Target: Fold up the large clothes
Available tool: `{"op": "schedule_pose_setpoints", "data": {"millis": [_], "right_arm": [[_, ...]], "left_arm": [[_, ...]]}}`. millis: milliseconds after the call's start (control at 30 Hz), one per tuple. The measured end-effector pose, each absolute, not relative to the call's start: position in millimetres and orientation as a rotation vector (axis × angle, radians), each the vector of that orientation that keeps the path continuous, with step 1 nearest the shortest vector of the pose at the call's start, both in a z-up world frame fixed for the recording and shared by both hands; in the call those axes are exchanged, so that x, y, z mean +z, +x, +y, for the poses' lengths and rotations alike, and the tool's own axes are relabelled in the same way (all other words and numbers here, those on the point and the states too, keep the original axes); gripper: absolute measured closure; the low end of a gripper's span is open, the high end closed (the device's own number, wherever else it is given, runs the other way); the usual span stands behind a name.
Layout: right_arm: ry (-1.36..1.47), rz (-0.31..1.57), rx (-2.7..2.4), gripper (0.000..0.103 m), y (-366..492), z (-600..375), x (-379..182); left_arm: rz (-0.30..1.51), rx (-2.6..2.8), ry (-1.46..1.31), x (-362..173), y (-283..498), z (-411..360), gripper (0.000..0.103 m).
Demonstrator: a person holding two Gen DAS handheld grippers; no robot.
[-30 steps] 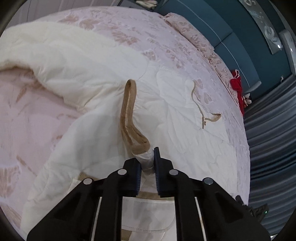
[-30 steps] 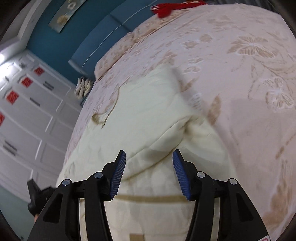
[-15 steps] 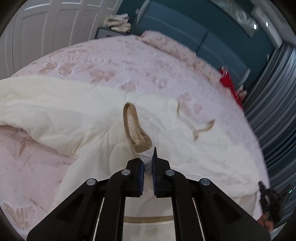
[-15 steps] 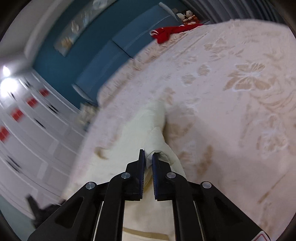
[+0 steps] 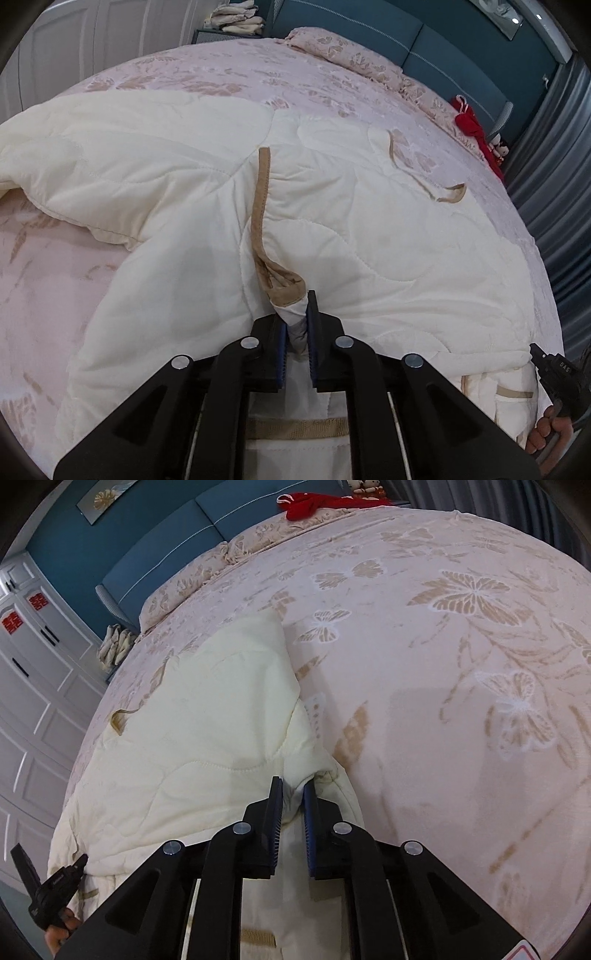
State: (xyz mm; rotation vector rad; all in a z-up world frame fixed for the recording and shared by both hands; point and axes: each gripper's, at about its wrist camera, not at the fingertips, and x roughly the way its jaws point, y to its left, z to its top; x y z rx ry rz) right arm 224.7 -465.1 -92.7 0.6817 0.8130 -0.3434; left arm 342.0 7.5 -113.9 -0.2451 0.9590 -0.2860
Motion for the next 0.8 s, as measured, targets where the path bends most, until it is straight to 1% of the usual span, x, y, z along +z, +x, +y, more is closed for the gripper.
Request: {"op": "schedule_pose_setpoints", "data": {"millis": [33,67,100,133,167,200,233,300,367,433,467,533,600,800], "right_arm": [[0.663,0.816,-0.363,0.087,212.1,-462.0,-89.9],[0.633,0.821,-0.394,0.086,202.5,-461.8,-85.0],[0.615,0.82,-0.411,0.082,196.0,-464.4,-79.8],[0.605,0.81,-0.417,0.079,190.2,-466.4,-73.4],[0.602,0.8,-0.413,0.079,186.9,-466.1,-67.9],[0.598,0.787,-0.4,0.079,185.4,-464.6,-59.0],[0.585,0.776,-0.383,0.081,187.2,-459.3,-49.3],[0.554,0.767,-0.337,0.084,195.7,-442.6,-35.3],[0.525,0.775,-0.264,0.087,212.7,-410.8,-25.8],[0.469,0.789,-0.194,0.089,232.3,-371.0,-22.7],[0.441,0.792,-0.177,0.09,239.0,-356.0,-23.6],[0.364,0.802,-0.149,0.09,256.1,-321.8,-27.2],[0.331,0.813,-0.132,0.09,266.2,-302.2,-32.7],[0.296,0.889,-0.115,0.09,285.2,-276.5,-63.2]], "left_arm": [[0.951,-0.285,-0.235,-111.2,340.4,9.9,0.084],[0.94,-0.286,-0.216,-107.1,336.4,13.2,0.082],[0.936,-0.284,-0.2,-102.9,332.5,17.4,0.075],[0.933,-0.276,-0.194,-99.5,330.1,20.9,0.063],[0.911,-0.252,-0.182,-91.6,324.3,27.3,0.056],[0.877,-0.23,-0.174,-82.1,318.7,33.4,0.044],[0.837,-0.214,-0.169,-72.4,313.8,38.2,0.04],[0.778,-0.187,-0.172,-52.4,306.8,41.4,0.04],[0.783,-0.214,-0.227,-37.6,306.3,35.0,0.043],[0.823,-0.28,-0.258,-30.6,311.8,14.8,0.054],[0.838,-0.317,-0.234,-29.1,312.1,-4.7,0.055],[0.853,-0.354,-0.168,-31.9,311.2,-35.1,0.056],[0.882,-0.366,-0.111,-45.5,311.5,-63.1,0.056],[0.946,-0.333,-0.062,-83.0,314.9,-82.0,0.056]]}}
